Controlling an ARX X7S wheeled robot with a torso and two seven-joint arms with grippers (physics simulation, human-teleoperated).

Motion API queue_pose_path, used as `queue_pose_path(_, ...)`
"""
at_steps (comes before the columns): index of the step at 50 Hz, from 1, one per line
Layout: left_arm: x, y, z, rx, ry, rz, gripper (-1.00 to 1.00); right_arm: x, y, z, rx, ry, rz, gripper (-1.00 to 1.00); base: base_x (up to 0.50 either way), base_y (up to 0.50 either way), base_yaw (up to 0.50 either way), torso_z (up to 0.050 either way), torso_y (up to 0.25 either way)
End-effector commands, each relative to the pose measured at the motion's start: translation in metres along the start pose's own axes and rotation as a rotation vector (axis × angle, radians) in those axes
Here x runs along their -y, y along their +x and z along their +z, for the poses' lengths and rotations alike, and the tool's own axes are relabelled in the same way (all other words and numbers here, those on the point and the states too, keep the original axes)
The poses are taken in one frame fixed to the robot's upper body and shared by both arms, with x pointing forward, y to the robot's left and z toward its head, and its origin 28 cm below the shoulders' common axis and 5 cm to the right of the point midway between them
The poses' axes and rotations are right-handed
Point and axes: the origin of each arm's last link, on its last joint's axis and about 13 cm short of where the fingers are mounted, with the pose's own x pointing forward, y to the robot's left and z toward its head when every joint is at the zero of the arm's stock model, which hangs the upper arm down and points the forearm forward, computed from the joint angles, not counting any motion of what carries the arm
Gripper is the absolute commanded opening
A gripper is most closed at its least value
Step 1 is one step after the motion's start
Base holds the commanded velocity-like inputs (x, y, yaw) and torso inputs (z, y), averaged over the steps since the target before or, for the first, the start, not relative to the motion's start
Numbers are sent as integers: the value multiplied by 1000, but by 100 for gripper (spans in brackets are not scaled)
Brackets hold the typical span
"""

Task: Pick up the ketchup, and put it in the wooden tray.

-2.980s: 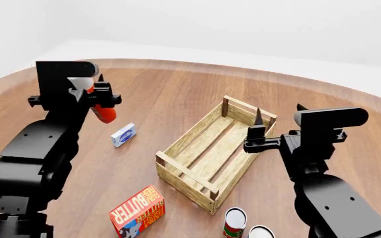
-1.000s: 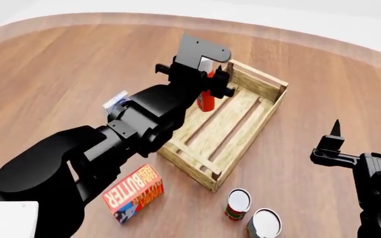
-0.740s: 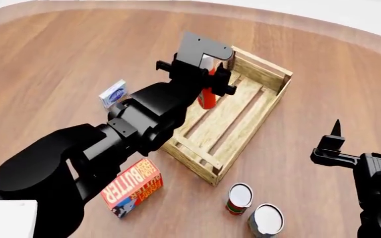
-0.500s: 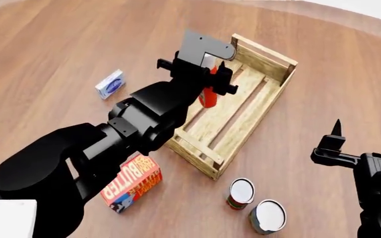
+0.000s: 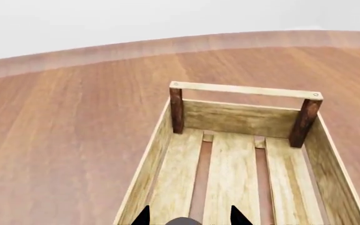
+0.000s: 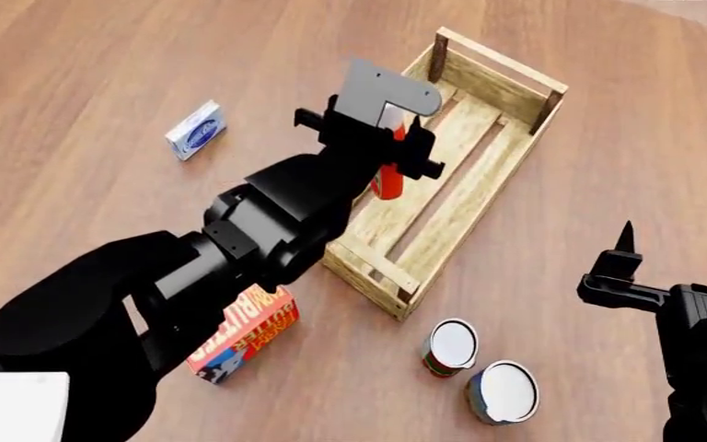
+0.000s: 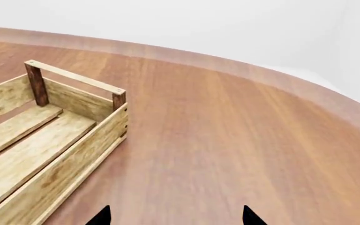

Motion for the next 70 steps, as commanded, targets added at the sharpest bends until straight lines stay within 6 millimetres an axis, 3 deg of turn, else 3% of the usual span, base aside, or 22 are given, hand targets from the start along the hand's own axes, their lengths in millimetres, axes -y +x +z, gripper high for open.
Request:
queue_pose_path(1,2,0,0,13,13,-2,-100,0,0,0,1,2,-3,100,0,0,0,0,0)
queue_pose_path(22,7,-3,-18,-22,24,-5,-100,0,0,0,-14,2,-19,100,0,0,0,0,0)
queue_pose_path(50,7,-5,-26,-33,19,4,-100,0,0,0,-14,-10,-26,100,0,0,0,0,0)
queue_pose_path(51,7,-5,-26,-34,20,4,100,0,0,0,-14,-10,-27,100,0,0,0,0,0)
queue_pose_path(70,10,-6,-31,-47,38,0,100,0,0,0,-9,-9,-35,100,0,0,0,0,0)
